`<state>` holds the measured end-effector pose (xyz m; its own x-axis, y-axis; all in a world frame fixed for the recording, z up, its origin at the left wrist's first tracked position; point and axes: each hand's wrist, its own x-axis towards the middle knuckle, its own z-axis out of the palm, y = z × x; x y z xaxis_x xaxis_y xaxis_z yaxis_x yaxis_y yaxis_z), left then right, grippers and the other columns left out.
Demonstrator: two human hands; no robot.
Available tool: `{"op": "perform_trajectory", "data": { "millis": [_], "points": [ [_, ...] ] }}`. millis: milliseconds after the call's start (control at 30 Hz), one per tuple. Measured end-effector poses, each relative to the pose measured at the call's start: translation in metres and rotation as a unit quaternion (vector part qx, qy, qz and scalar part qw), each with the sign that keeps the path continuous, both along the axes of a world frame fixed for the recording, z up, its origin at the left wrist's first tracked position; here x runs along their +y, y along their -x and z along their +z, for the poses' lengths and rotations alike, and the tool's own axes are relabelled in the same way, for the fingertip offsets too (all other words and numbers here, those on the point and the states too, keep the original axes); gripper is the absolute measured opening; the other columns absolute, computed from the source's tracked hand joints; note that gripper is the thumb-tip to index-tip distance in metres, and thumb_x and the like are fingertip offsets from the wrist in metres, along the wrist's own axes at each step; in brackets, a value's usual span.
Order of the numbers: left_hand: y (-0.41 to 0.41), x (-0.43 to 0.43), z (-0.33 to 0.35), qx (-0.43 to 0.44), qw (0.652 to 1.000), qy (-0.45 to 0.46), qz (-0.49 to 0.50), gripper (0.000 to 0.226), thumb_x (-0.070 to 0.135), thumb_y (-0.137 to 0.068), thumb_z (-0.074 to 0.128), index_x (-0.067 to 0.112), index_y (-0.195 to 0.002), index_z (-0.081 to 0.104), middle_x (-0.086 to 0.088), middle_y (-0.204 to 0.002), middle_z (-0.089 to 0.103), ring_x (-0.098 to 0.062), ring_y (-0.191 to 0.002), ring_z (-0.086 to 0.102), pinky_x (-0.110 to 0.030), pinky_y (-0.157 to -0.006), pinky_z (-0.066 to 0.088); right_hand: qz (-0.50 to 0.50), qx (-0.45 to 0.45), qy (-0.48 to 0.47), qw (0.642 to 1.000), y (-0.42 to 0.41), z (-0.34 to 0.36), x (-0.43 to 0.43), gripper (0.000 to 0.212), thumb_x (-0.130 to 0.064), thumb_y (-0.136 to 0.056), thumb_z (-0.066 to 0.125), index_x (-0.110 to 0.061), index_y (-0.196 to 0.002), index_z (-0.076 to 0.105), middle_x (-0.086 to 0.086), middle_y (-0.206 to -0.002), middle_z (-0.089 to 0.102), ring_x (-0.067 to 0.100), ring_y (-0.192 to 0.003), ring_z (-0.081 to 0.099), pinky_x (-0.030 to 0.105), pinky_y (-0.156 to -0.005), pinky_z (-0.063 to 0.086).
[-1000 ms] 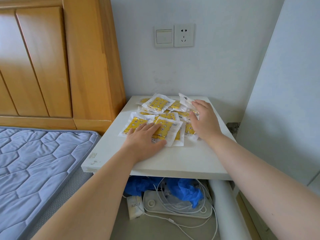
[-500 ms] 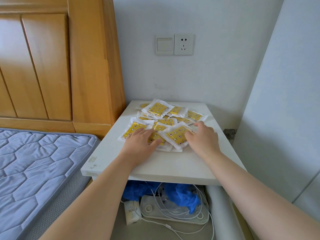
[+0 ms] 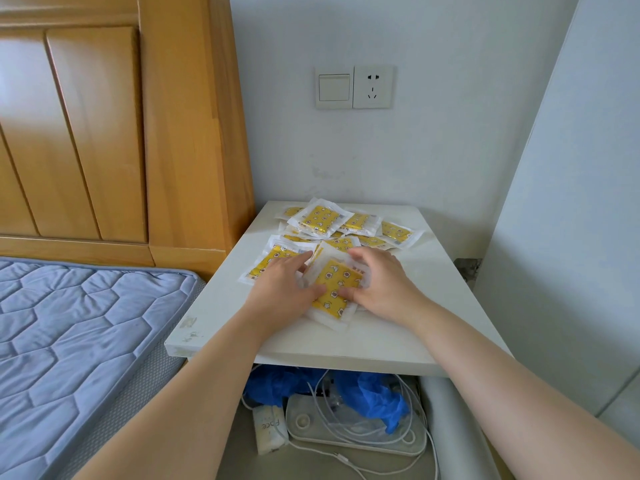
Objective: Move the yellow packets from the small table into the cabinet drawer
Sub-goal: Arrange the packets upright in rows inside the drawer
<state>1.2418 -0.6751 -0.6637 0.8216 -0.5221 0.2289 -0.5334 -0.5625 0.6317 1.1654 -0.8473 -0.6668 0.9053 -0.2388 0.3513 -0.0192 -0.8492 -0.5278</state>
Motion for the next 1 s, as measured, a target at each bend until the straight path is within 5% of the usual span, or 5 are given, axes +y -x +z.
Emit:
{"op": "perform_trajectory", "data": {
  "millis": [167, 400, 600, 833, 1000],
  "points": [
    [0.001, 0.003, 0.001, 0.027, 0.998, 0.062, -0.016, 0.073, 0.026, -0.084, 0.073, 0.041, -0.143, 0.034, 0.013, -0.115, 0.052, -0.008, -0.106, 0.048, -0.022, -0.086, 0.038, -0.004, 0.005, -0.086, 0.996, -0.004, 0.001, -0.001, 0.092, -0.044, -0.069, 0.08, -0.02, -0.145, 0.032, 0.001, -0.141, 0.043, 0.019, -0.133, 0.034, 0.042, -0.112, 0.028],
    [0.002, 0.004, 0.002, 0.002, 0.994, 0.107, -0.017, 0.086, 0.02, -0.079, 0.077, 0.043, -0.145, 0.028, 0.011, -0.111, 0.052, -0.006, -0.086, 0.054, -0.018, -0.071, 0.046, 0.019, -0.076, -0.287, 0.955, -0.007, 0.008, -0.01, 0.083, 0.0, -0.067, 0.081, -0.022, -0.137, 0.043, 0.007, -0.114, 0.058, 0.022, -0.1, 0.062, 0.033, -0.089, 0.051],
    [0.001, 0.002, 0.0, 0.009, 0.993, 0.117, -0.016, 0.096, 0.021, -0.077, 0.079, 0.044, -0.148, 0.02, 0.01, -0.115, 0.053, -0.01, -0.089, 0.056, -0.029, -0.08, 0.051, 0.13, -0.006, -0.524, 0.842, 0.002, 0.011, -0.007, 0.038, 0.015, -0.081, 0.06, -0.005, -0.113, 0.059, 0.009, -0.095, 0.07, 0.021, -0.087, 0.069, 0.028, -0.072, 0.057],
    [0.001, 0.002, 0.0, -0.031, 0.993, 0.117, 0.002, 0.093, 0.033, -0.073, 0.081, 0.04, -0.147, 0.025, 0.012, -0.11, 0.049, -0.007, -0.086, 0.054, -0.018, -0.07, 0.043, 0.044, -0.035, -0.426, 0.903, -0.005, 0.004, 0.013, 0.015, -0.002, -0.081, 0.07, -0.013, -0.09, 0.07, 0.011, -0.098, 0.073, 0.028, -0.094, 0.069, 0.047, -0.088, 0.054],
    [-0.011, 0.008, -0.007, -0.052, 0.976, 0.144, 0.154, 0.058, 0.036, -0.095, 0.051, 0.025, -0.148, 0.03, -0.003, -0.14, 0.042, -0.02, -0.128, 0.038, -0.04, -0.105, 0.035, 0.034, -0.111, -0.696, 0.708, 0.004, 0.017, -0.012, 0.013, -0.006, -0.092, 0.052, -0.007, -0.096, 0.064, 0.01, -0.083, 0.072, 0.027, -0.076, 0.07, 0.047, -0.072, 0.058]
  ]
}}
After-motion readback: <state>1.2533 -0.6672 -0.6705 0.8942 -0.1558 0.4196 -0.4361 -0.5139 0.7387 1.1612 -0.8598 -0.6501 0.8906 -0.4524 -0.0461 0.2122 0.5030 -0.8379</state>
